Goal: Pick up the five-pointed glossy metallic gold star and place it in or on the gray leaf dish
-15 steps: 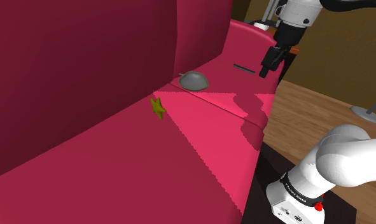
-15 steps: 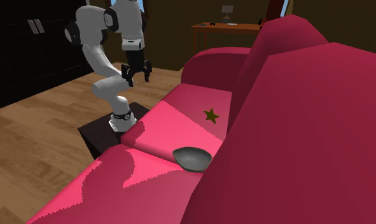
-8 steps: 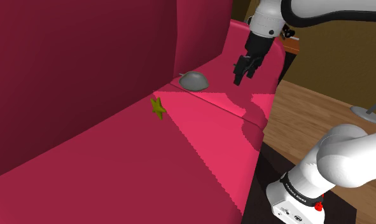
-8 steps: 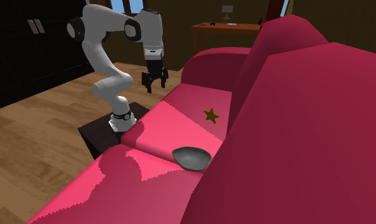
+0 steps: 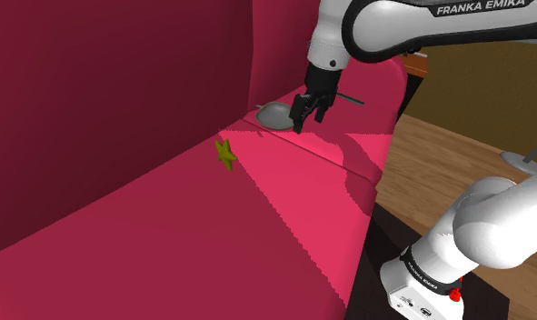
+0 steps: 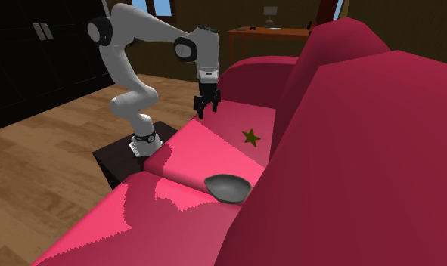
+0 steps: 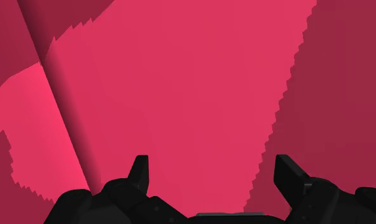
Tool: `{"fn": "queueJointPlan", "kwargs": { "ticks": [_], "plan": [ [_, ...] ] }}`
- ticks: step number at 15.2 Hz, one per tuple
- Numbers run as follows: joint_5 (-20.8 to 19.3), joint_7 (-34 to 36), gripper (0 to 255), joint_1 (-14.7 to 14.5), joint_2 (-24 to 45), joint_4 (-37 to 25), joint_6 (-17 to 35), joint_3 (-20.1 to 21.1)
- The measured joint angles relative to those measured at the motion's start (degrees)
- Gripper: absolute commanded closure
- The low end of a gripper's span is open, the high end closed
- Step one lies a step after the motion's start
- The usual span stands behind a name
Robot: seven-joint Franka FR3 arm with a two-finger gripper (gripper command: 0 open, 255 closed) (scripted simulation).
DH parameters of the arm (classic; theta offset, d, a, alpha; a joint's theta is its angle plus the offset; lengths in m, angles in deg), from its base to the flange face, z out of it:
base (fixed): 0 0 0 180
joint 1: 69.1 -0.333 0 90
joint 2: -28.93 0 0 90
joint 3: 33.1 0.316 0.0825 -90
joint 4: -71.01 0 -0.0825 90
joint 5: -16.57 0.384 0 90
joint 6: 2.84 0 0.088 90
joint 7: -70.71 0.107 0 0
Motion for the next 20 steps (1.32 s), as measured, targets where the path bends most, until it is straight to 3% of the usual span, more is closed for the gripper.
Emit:
{"fn": "queueJointPlan", "kwargs": {
  "ticks": [7,16,20],
  "plan": [
    [-3.0,7.5,0,-0.8,14.6,-7.8,5.8,4.8],
    [-10.5,17.8,0,-4.7,34.6,-23.6,7.5,8.0],
    [-11.8,18.9,0,-5.3,37.5,-23.9,9.7,7.7]
  ]
}}
